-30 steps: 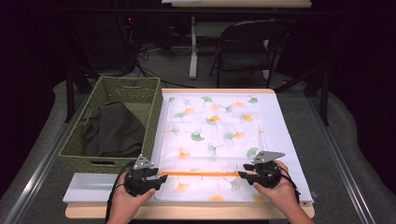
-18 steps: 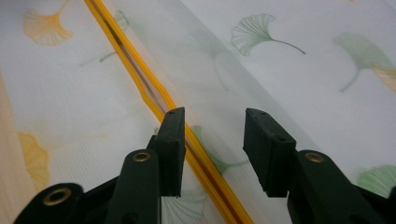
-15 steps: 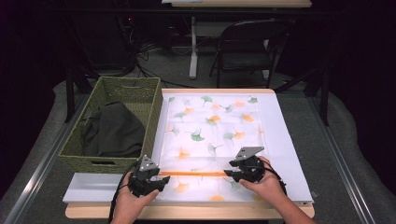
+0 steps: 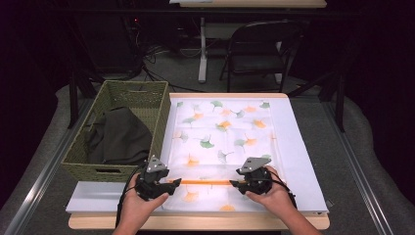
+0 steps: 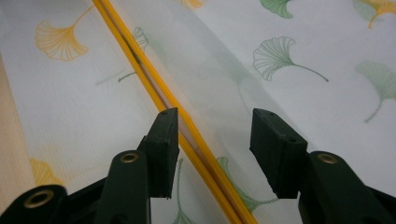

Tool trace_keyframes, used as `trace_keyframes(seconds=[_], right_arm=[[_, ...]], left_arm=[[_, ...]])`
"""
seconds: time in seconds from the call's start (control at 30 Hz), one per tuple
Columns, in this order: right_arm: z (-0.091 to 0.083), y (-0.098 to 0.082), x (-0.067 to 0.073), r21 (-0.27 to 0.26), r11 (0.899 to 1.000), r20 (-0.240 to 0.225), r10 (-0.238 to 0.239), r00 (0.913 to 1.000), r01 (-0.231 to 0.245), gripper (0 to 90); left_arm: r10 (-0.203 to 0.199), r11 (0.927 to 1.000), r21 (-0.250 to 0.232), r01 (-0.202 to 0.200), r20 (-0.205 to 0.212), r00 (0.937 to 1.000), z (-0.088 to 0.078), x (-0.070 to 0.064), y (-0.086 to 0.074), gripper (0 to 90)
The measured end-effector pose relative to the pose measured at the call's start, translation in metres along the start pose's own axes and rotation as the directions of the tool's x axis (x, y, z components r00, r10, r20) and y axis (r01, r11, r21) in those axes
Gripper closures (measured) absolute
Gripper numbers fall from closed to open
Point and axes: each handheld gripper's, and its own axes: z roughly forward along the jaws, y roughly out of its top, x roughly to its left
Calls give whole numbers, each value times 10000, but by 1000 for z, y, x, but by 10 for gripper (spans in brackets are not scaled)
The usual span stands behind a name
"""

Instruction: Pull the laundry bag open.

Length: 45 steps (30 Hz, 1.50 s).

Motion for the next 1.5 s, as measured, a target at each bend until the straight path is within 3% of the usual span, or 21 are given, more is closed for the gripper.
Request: trace_keyframes(seconds=[0.13, 0.27, 0.43, 0.57, 0.73, 0.9, 1.13, 1.5], right_arm=[[3, 8, -1, 3, 9998, 50, 179, 9998, -179, 495], [6, 16, 2, 145, 9998, 163, 115, 9998, -117, 487], [8, 21, 1, 189, 9986, 273, 485, 9985, -490, 432], [8, 22, 1, 283, 9971, 529, 686, 9962, -702, 413], [7, 17, -2, 372, 9952, 683, 874, 9938, -901, 386], [6, 13, -5, 215, 9923, 813, 1201, 9894, -1222, 372], [1, 13, -7, 178, 9899, 696, 1393, 9878, -1409, 338], [2, 9, -8, 184, 9906, 651, 1340, 9888, -1355, 293]], left_arm=[[-104, 9999, -53, 105, 82, 9999, -4, 0, 14, 403], [61, 10000, 3, -61, 106, 9999, -8, -1, 28, 399], [99, 9999, -111, -98, 80, 9999, -17, 0, 43, 383], [-43, 9998, -215, 45, 72, 10000, -23, 6, 54, 359], [-498, 9983, -305, 496, -61, 9987, -28, 16, 65, 340], [-259, 9991, -335, 252, -207, 9994, -35, 21, 77, 331], [-360, 9988, -337, 344, -469, 9983, -36, 28, 87, 308], [-638, 9979, -139, 632, -492, 9967, -31, 47, 90, 290]])
